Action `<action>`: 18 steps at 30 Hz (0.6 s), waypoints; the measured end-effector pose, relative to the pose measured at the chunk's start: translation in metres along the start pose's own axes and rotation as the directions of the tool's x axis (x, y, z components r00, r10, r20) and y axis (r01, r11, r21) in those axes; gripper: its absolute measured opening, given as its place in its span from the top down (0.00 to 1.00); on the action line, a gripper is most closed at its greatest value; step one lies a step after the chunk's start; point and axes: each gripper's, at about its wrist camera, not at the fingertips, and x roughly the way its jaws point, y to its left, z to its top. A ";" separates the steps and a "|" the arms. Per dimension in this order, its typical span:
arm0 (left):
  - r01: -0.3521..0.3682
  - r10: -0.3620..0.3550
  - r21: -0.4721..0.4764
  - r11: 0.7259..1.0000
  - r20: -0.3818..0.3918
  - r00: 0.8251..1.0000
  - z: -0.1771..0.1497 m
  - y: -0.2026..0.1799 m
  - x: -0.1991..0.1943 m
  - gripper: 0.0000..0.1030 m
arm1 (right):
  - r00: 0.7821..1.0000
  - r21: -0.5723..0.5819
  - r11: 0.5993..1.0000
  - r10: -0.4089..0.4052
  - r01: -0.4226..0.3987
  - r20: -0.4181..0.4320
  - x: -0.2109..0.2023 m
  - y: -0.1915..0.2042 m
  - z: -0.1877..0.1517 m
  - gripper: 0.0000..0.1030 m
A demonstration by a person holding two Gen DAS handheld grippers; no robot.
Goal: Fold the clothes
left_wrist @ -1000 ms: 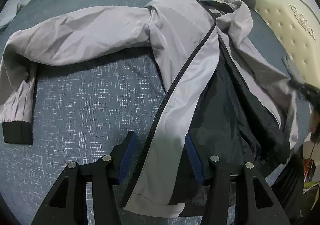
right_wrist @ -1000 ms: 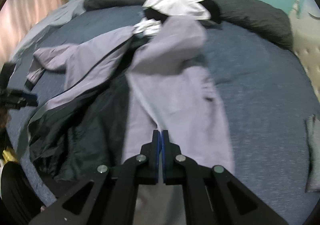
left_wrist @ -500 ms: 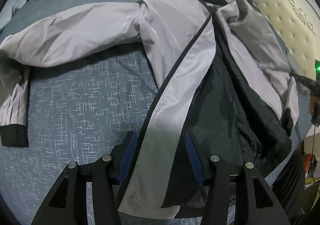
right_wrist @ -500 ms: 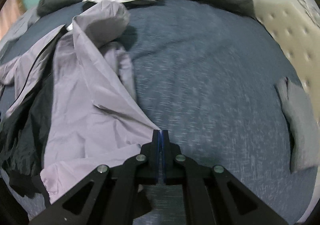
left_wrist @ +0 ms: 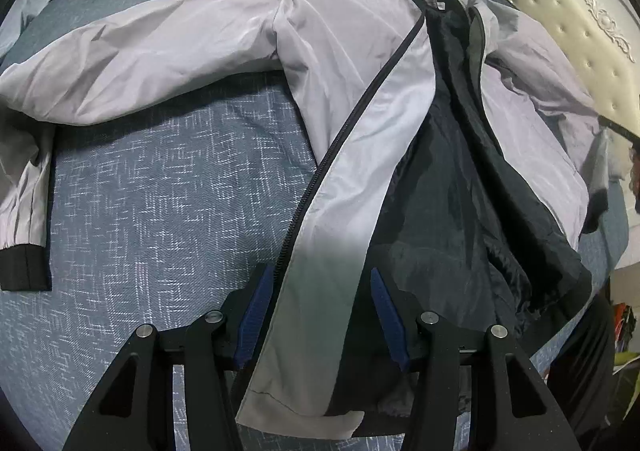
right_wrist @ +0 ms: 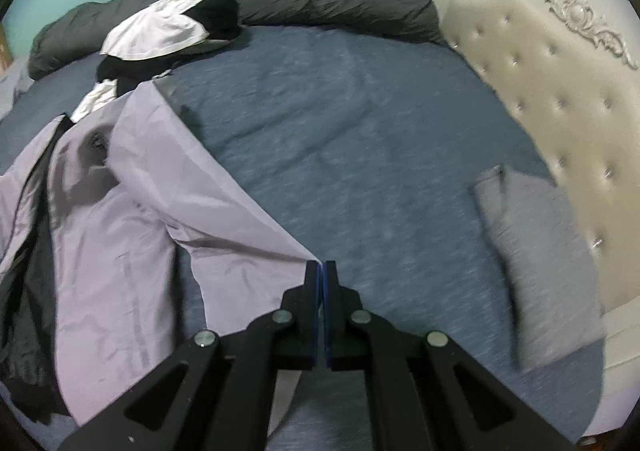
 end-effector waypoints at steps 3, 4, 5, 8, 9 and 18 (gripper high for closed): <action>-0.002 0.002 -0.009 1.000 0.005 1.000 0.000 0.003 -0.001 0.47 | 0.999 -0.013 0.999 -0.039 0.039 -0.008 0.006 -0.012 0.013 0.99; -0.003 0.003 -0.012 1.000 0.006 1.000 -0.001 0.003 0.000 0.46 | 0.999 -0.010 0.999 -0.051 0.051 -0.010 0.011 -0.018 0.015 0.99; -0.006 0.006 -0.013 1.000 0.006 1.000 -0.002 0.004 0.001 0.47 | 0.998 -0.005 0.998 -0.066 0.066 -0.012 0.015 -0.025 0.018 0.99; -0.024 0.024 -0.014 1.000 0.004 1.000 -0.003 0.009 0.000 0.46 | 0.993 0.013 0.993 -0.120 0.120 -0.018 0.024 -0.047 0.030 0.99; -0.028 0.028 -0.013 1.000 0.002 1.000 -0.003 0.009 0.000 0.46 | 0.990 0.015 0.990 -0.140 0.140 -0.027 0.028 -0.052 0.032 0.99; -0.045 0.045 -0.031 0.998 -0.006 0.999 0.001 0.018 0.001 0.46 | 0.979 0.040 0.979 -0.201 0.202 -0.021 0.037 -0.069 0.027 0.95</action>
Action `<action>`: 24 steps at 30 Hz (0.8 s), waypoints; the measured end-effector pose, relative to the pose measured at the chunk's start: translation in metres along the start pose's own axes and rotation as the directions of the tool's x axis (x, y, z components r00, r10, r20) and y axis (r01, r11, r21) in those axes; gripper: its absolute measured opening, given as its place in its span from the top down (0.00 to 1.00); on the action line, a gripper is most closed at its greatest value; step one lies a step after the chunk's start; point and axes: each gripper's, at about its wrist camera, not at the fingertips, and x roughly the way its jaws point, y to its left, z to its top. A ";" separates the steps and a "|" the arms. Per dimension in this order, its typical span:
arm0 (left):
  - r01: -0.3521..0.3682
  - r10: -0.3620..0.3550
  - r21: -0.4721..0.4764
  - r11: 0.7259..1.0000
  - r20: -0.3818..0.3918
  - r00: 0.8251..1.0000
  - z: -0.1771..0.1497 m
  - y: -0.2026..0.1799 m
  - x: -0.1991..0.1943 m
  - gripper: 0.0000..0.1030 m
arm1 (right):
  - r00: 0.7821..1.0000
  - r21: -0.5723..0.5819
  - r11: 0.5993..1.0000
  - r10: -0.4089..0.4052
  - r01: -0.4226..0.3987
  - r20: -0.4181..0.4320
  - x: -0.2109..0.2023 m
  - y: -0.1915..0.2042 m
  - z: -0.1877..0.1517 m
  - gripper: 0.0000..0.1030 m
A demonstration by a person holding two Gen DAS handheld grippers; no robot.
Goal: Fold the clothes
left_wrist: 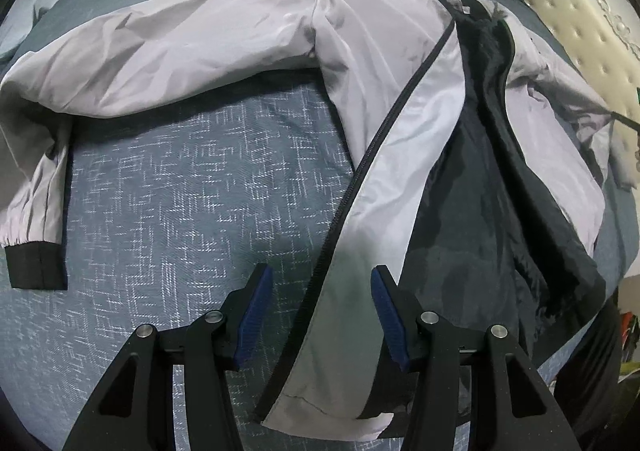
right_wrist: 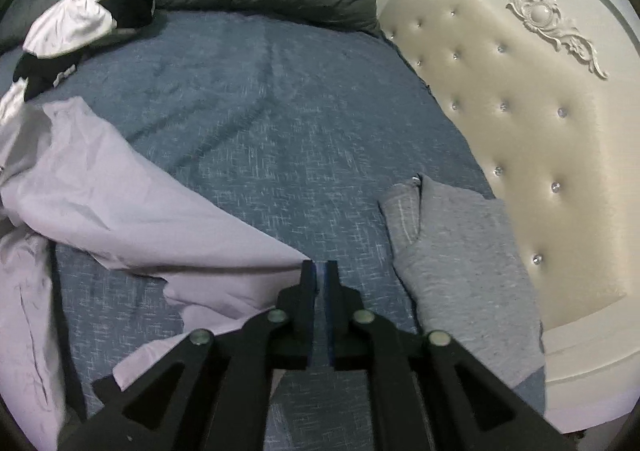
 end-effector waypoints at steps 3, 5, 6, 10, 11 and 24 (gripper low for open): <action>0.005 -0.005 0.001 1.000 0.009 1.000 0.000 -0.002 -0.003 0.46 | 0.994 0.046 0.993 0.105 -0.107 0.035 -0.018 -0.005 -0.004 0.79; 0.010 -0.010 0.004 1.000 0.017 1.000 0.000 -0.004 -0.006 0.46 | 0.983 0.072 0.981 0.178 -0.181 0.056 -0.030 -0.008 -0.006 0.74; 0.013 -0.013 0.006 1.000 0.021 1.000 0.000 -0.005 -0.008 0.46 | 0.972 0.080 0.970 0.227 -0.231 0.058 -0.036 -0.008 -0.008 0.73; 0.028 -0.028 0.019 0.999 0.035 0.999 -0.001 -0.014 -0.013 0.46 | 0.900 0.049 0.900 0.435 -0.433 -0.022 -0.051 0.019 -0.032 0.71; 0.032 -0.033 0.023 0.999 0.039 0.999 0.000 -0.018 -0.013 0.47 | 0.881 0.041 0.882 0.471 -0.469 -0.049 -0.052 0.028 -0.039 0.67; 0.022 -0.026 0.053 0.998 0.065 0.998 -0.008 -0.035 -0.040 0.46 | 0.746 -0.155 0.745 0.582 -0.649 -0.323 -0.049 0.148 -0.137 0.60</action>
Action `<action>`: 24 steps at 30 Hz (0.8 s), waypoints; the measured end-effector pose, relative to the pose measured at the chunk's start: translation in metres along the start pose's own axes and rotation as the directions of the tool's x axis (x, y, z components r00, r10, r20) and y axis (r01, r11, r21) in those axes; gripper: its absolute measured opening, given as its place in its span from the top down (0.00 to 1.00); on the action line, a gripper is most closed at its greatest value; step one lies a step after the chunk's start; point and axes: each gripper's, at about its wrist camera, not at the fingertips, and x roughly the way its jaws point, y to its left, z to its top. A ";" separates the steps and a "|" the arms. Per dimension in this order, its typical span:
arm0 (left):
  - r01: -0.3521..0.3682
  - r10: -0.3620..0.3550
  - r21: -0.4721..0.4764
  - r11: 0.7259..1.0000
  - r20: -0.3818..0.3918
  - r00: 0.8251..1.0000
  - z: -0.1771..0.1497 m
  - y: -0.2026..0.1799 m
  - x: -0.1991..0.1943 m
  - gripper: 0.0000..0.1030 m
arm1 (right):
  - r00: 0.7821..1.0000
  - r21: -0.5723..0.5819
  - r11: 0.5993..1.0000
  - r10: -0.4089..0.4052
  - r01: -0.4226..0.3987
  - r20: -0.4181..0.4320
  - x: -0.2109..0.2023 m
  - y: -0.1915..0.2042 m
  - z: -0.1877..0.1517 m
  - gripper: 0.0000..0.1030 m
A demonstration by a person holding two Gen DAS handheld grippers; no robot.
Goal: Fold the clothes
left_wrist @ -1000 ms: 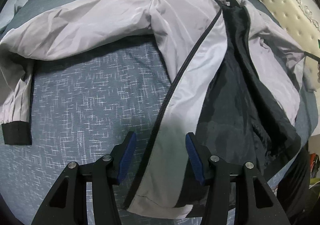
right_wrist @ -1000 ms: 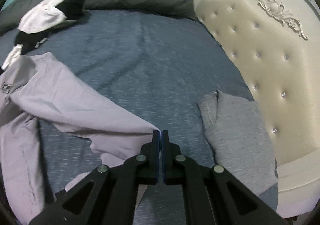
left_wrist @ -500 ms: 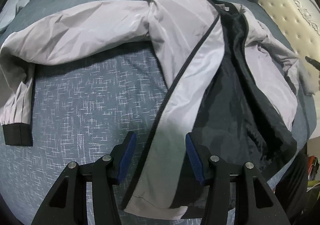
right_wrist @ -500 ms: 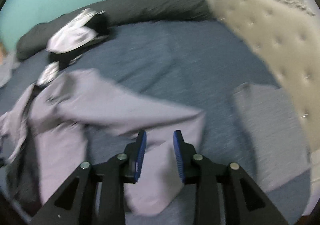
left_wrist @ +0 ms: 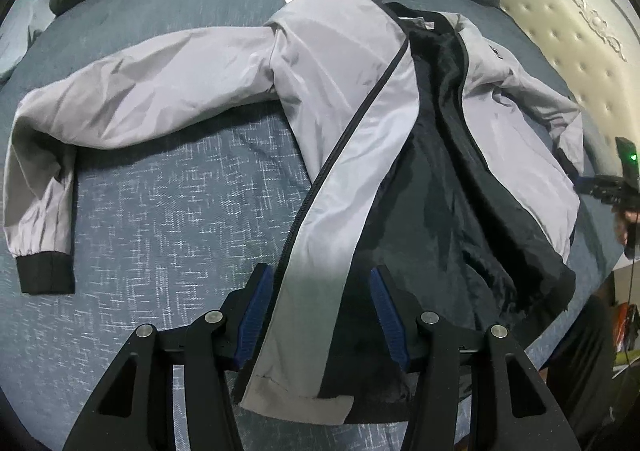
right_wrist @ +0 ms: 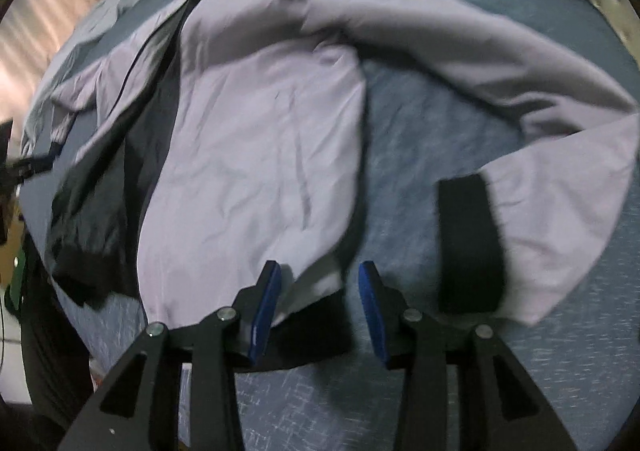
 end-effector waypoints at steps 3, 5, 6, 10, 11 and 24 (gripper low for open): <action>0.002 -0.002 0.003 1.000 0.000 1.000 0.000 -0.002 0.001 0.46 | 1.000 0.009 1.000 0.028 -0.028 -0.005 0.007 0.002 -0.004 0.58; 0.004 -0.004 0.005 1.000 -0.006 1.000 -0.001 -0.002 0.002 0.46 | 0.999 0.020 0.999 0.049 -0.049 -0.004 0.009 0.002 -0.005 0.58; 0.005 -0.005 0.009 1.000 -0.011 1.000 -0.002 -0.003 0.003 0.46 | 0.999 0.023 0.998 0.054 -0.054 -0.004 0.010 0.002 -0.005 0.58; 0.008 -0.007 0.030 1.000 -0.035 0.999 -0.008 -0.006 0.010 0.46 | 0.998 0.010 0.998 0.055 -0.055 -0.006 0.009 0.006 -0.007 0.58; 0.006 -0.005 0.031 1.000 -0.040 0.999 -0.009 -0.005 0.012 0.46 | 0.998 0.007 0.998 0.058 -0.058 -0.004 0.009 0.006 -0.007 0.59; 0.019 -0.023 -0.046 0.999 -0.098 0.995 -0.028 0.026 0.049 0.41 | 0.999 -0.007 0.999 0.050 -0.050 -0.012 0.010 0.007 -0.007 0.60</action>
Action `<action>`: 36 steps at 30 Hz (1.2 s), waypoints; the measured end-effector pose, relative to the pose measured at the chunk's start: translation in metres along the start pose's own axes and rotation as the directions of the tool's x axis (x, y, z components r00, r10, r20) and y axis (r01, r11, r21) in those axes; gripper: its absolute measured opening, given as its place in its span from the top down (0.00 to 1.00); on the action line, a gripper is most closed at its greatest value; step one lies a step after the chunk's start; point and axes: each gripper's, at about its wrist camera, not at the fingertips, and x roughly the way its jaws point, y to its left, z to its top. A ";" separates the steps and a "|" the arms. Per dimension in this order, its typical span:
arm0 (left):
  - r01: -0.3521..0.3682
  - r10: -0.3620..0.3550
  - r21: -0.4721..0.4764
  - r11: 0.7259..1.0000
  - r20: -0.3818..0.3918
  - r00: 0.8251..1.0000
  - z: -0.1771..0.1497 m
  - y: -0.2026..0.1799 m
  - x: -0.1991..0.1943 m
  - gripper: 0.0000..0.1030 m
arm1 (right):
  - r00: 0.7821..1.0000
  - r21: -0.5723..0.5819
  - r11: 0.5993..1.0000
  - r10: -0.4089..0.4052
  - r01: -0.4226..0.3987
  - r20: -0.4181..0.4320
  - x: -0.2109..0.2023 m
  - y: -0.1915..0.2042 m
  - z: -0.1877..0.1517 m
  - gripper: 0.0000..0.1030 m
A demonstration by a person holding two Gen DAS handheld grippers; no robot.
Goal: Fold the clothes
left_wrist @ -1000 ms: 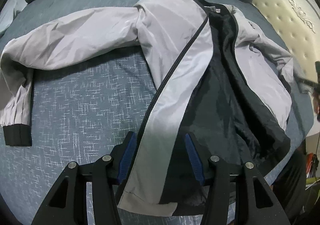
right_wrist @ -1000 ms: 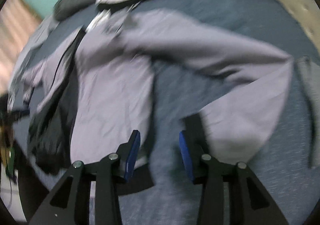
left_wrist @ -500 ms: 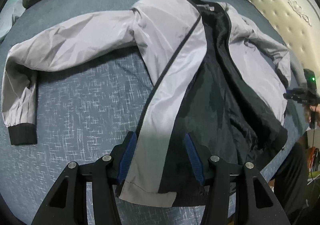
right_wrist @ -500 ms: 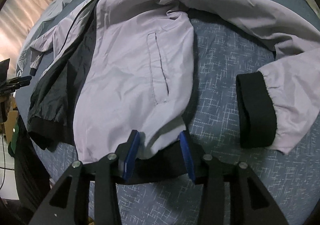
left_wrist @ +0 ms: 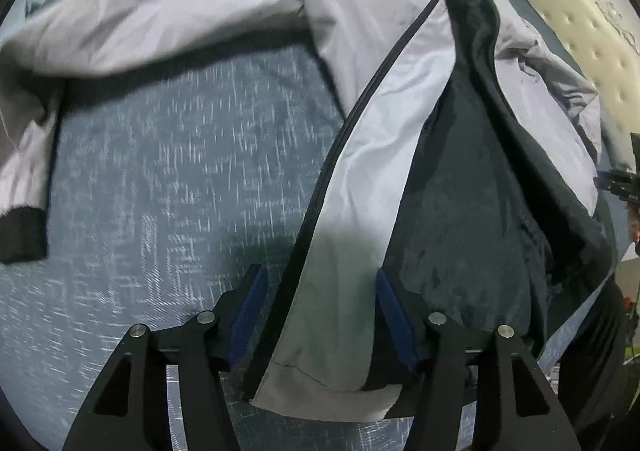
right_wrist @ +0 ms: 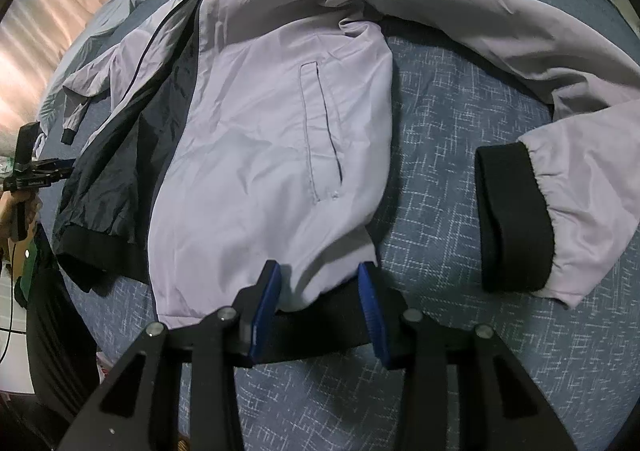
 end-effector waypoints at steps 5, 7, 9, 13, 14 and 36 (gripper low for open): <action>0.045 -0.045 0.000 0.999 0.011 0.999 -0.004 -0.003 0.001 0.68 | 1.000 -0.005 1.000 -0.005 0.005 -0.001 -0.002 -0.001 0.000 0.60; 0.046 -0.046 0.017 0.999 0.016 0.999 -0.005 -0.010 -0.002 0.81 | 1.000 -0.007 1.000 -0.007 0.007 -0.002 -0.003 -0.002 -0.001 0.60; 0.051 -0.052 0.033 0.998 0.023 0.998 -0.005 -0.017 -0.007 0.89 | 1.000 -0.009 1.000 -0.012 0.012 -0.003 -0.003 -0.001 -0.002 0.60; 0.088 -0.092 0.071 0.994 0.047 0.995 -0.004 -0.041 -0.027 0.93 | 1.000 0.003 1.000 -0.017 0.017 -0.004 -0.004 -0.001 -0.006 0.60; 0.100 -0.104 0.080 0.992 0.054 0.993 -0.003 -0.047 -0.031 0.94 | 1.000 0.005 1.000 -0.018 0.018 -0.004 -0.005 -0.001 -0.007 0.60; 0.168 -0.181 0.144 0.975 0.082 0.980 0.038 -0.132 -0.051 0.91 | 0.998 0.029 1.000 -0.012 0.010 0.068 -0.041 -0.008 -0.019 0.60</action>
